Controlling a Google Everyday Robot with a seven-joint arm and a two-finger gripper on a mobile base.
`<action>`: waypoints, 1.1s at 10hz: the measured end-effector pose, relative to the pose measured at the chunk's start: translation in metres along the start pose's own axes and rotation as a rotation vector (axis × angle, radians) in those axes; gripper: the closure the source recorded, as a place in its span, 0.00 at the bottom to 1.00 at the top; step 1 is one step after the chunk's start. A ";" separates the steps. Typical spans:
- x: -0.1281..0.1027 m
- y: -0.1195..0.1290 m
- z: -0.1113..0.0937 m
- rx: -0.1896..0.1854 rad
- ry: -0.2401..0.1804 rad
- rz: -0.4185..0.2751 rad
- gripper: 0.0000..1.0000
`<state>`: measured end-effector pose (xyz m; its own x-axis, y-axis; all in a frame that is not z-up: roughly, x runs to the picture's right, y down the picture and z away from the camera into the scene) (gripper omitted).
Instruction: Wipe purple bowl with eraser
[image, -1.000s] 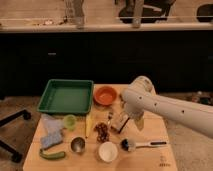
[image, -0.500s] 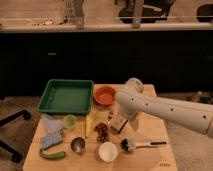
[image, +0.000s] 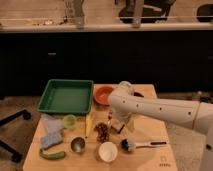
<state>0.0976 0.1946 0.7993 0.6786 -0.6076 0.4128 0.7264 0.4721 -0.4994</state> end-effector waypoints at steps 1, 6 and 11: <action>0.000 -0.002 0.004 -0.007 -0.002 -0.001 0.20; 0.007 -0.020 0.022 -0.039 -0.023 0.012 0.20; 0.022 -0.021 0.041 -0.076 -0.052 0.040 0.20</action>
<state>0.1018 0.1982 0.8501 0.7134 -0.5539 0.4293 0.6894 0.4448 -0.5717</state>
